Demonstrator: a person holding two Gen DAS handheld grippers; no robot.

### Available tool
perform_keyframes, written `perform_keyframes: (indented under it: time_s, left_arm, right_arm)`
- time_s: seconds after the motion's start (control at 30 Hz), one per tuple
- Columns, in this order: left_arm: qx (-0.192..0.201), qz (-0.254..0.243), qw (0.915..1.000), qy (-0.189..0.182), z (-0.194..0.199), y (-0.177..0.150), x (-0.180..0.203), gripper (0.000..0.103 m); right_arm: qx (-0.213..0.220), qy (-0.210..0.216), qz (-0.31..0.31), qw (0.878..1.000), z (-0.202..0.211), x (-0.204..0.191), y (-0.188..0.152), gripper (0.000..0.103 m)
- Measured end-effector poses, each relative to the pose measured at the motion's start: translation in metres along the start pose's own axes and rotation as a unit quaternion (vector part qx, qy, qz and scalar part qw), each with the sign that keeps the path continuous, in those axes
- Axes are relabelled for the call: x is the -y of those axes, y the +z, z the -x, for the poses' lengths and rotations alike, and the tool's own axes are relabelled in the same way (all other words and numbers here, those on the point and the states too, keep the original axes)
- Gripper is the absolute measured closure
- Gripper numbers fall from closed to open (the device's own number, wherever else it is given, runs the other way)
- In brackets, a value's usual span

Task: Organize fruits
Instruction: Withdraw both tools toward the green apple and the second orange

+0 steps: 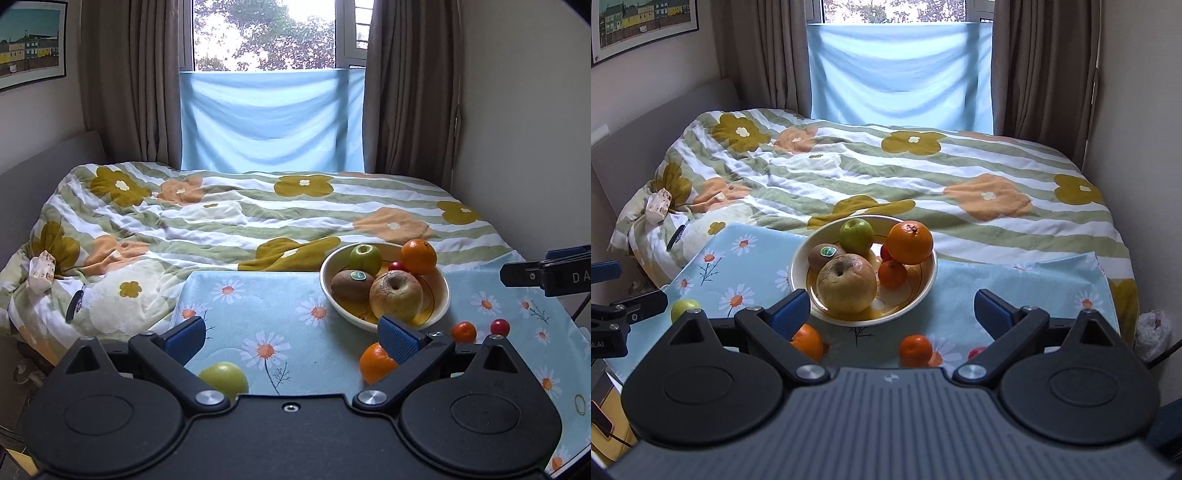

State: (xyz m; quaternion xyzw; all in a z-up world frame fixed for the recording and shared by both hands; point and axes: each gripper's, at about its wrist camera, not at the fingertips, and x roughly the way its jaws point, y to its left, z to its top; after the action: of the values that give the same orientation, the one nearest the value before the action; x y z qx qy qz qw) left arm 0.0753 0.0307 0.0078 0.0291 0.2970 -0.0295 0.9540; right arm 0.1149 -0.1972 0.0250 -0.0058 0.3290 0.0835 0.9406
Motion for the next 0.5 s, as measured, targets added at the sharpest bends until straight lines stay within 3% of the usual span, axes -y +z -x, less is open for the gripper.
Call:
perform_keyframes:
  time_s: [0.3,0.5]
  left_arm:
    - [-0.007,-0.037,0.9993,0.003,-0.002,-0.032,-0.016,0.002]
    - [-0.026,-0.047,0.9981,0.03,-0.025,-0.043,-0.023,0.002]
  right_arm:
    - [-0.007,0.007,-0.008,1.0,-0.001,-0.038,-0.036,0.0]
    - [-0.025,0.026,-0.006,0.999,-0.023,-0.055,-0.059,0.0]
